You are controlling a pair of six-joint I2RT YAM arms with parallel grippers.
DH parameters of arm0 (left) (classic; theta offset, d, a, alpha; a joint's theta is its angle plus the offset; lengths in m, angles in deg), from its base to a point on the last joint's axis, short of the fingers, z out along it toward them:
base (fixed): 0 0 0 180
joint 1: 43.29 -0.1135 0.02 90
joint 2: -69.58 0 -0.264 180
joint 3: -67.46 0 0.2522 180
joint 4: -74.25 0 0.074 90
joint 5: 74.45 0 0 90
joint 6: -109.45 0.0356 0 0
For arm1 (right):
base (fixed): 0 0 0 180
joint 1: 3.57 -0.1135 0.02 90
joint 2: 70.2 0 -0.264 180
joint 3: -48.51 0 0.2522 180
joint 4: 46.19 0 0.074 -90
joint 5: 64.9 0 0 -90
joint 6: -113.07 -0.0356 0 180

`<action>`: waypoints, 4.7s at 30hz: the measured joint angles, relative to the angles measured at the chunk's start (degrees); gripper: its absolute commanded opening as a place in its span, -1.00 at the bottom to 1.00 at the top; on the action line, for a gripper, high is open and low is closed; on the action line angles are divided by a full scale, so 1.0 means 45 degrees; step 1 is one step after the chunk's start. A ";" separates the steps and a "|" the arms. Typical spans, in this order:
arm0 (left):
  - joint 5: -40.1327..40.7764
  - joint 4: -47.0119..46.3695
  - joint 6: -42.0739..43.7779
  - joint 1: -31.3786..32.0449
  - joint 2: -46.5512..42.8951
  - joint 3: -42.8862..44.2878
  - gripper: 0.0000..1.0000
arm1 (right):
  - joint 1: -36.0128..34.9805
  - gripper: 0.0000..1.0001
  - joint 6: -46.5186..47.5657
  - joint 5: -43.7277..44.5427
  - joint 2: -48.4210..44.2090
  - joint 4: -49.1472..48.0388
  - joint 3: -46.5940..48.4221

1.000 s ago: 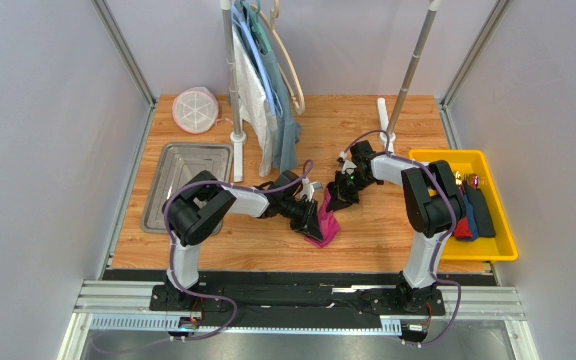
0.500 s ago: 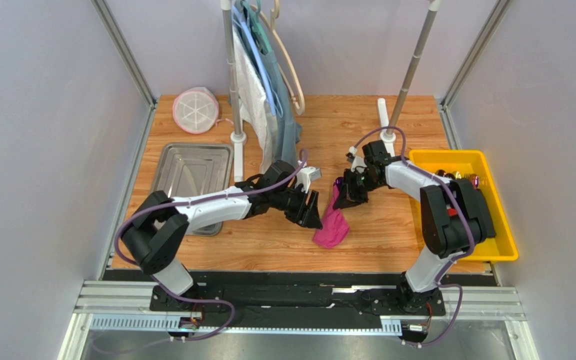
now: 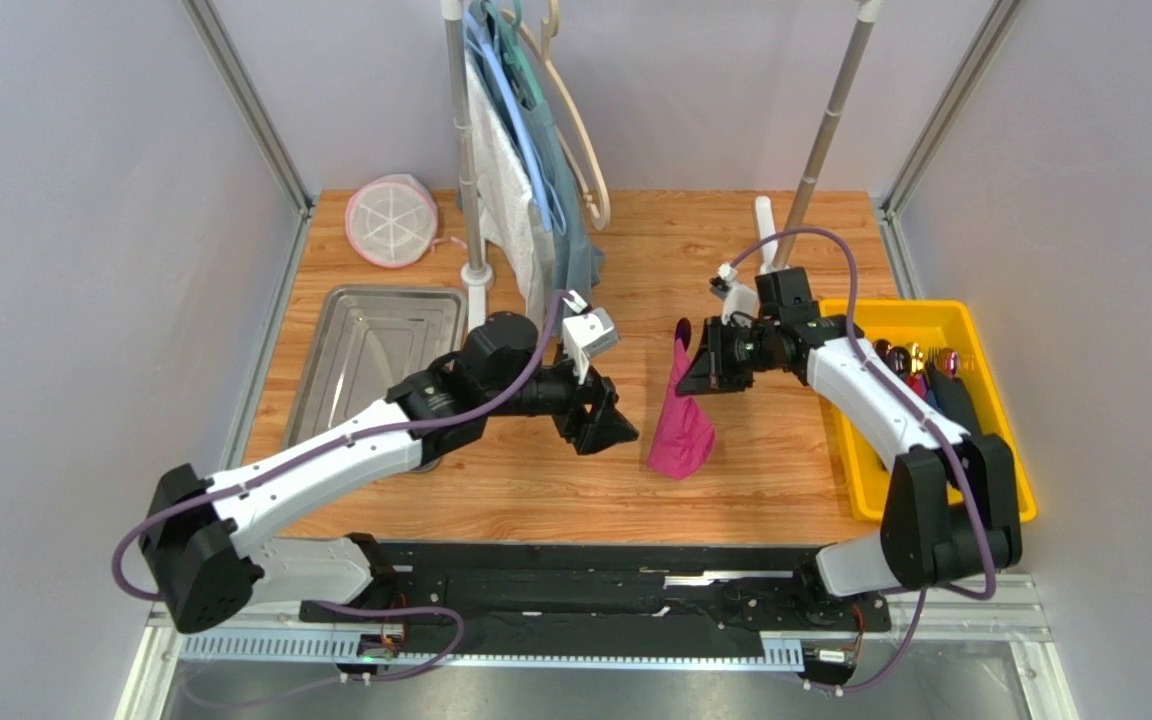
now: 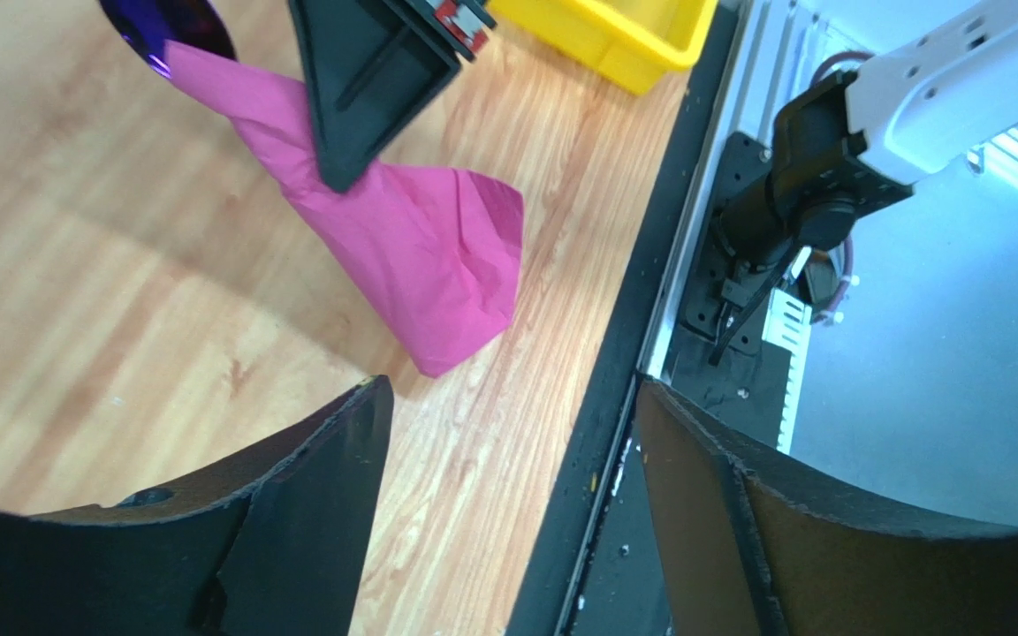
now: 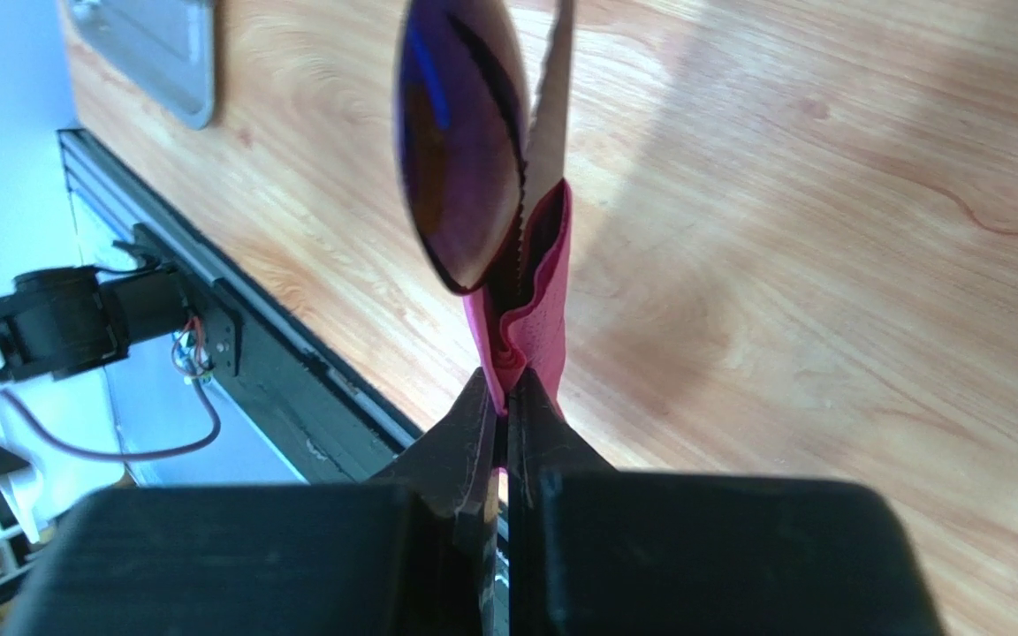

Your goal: Place the utensils on the paper napkin and roll it up

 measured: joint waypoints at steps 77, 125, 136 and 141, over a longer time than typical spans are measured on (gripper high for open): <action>-0.3959 -0.0869 -0.0729 -0.0481 0.0670 0.3084 -1.00 | -0.3789 -0.30 0.1127 -0.0461 -0.5508 0.2676 0.4682; -0.7402 -0.7009 -0.6105 -0.1506 -0.0602 0.1433 -1.00 | -0.4838 -0.44 0.1326 -0.1569 -0.5775 -0.0359 0.2263; -0.4051 -0.4250 -0.4600 -0.2098 -0.1447 0.1501 -1.00 | -0.4255 0.04 0.2336 0.2467 -0.6198 0.1394 0.3288; -0.1855 -0.2356 -0.3769 -0.2152 -0.1331 0.1933 -1.00 | -0.4138 0.39 0.2579 0.4158 -0.6751 0.2152 0.3983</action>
